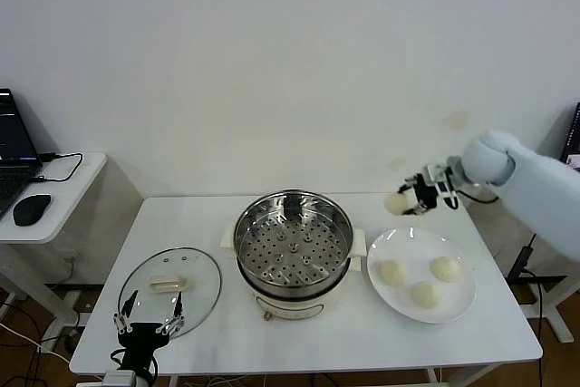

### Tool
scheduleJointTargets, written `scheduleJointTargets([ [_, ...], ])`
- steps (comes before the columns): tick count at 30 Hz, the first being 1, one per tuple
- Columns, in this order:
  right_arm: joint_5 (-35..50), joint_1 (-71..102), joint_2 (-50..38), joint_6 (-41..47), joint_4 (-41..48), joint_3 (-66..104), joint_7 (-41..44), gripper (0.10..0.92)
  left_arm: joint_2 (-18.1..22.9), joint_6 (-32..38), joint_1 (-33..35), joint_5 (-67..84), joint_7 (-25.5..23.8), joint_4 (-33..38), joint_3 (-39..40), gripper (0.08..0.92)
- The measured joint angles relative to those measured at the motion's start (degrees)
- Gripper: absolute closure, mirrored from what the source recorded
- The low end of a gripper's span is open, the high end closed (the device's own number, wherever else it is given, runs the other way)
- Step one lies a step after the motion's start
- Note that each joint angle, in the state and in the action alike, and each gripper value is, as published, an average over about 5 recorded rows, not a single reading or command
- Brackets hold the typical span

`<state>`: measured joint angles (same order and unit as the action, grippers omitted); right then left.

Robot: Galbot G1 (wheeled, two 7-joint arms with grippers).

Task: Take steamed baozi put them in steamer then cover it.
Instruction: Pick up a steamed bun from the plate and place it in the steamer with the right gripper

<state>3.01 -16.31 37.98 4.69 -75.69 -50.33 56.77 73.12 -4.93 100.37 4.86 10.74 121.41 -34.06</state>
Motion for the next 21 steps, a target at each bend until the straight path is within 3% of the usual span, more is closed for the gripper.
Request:
scheduleJointTargets([
  [11, 9.00, -11.93, 6.91, -1.04, -5.79, -11.32, -2.87, 0.482, 0.03, 0.50, 0.48, 0.49, -0.69, 0.33, -0.97, 0.177],
  [21, 8.18, -14.60, 16.26, -6.08, -5.00, -18.49, -5.15, 0.486, 0.39, 0.52, 0.70, 0.66, -0.79, 1.27, -2.10, 0.177],
])
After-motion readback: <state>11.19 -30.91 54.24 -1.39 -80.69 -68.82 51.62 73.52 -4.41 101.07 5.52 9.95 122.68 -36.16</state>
